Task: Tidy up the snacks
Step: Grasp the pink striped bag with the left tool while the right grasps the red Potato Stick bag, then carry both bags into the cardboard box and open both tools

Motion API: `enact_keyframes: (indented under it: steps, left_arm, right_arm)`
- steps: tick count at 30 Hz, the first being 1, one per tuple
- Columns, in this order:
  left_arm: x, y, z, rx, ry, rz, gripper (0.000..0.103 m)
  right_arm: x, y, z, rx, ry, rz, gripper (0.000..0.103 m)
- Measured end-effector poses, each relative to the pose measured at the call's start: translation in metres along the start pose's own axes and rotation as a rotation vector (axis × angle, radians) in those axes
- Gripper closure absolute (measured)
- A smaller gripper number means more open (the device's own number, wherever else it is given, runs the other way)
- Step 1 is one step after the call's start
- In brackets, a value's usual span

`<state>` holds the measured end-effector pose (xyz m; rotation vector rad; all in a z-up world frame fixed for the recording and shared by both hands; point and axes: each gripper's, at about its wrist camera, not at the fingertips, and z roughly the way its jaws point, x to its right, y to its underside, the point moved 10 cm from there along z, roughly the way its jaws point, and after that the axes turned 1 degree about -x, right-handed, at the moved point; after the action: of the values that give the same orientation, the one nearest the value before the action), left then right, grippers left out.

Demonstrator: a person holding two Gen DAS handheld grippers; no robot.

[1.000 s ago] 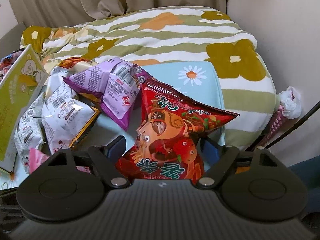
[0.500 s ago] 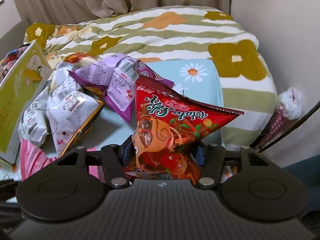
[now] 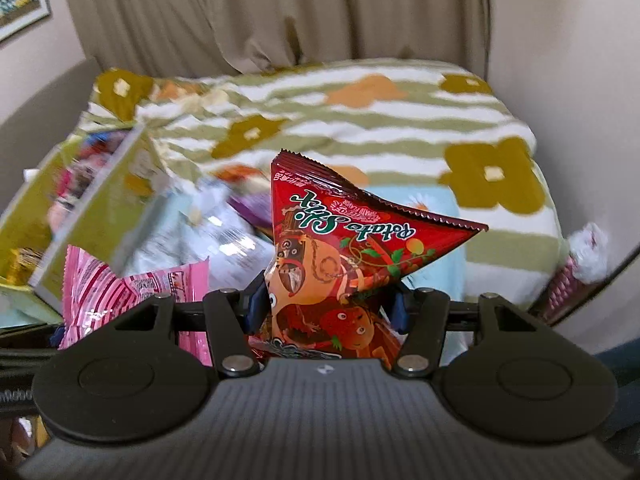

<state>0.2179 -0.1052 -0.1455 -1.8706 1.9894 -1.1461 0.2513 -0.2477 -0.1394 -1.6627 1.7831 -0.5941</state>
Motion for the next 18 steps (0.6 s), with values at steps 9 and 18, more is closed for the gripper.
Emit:
enact_keyframes:
  steps: [9, 18]
  left_arm:
    - [-0.071, -0.057, -0.064, 0.12, -0.08, -0.025, 0.036]
    - [-0.156, -0.099, -0.097, 0.165, -0.138, -0.049, 0.035]
  right_arm:
    - [-0.086, -0.05, -0.016, 0.075, -0.117, -0.043, 0.031]
    - [-0.191, -0.076, -0.001, 0.067, -0.212, -0.071, 0.031]
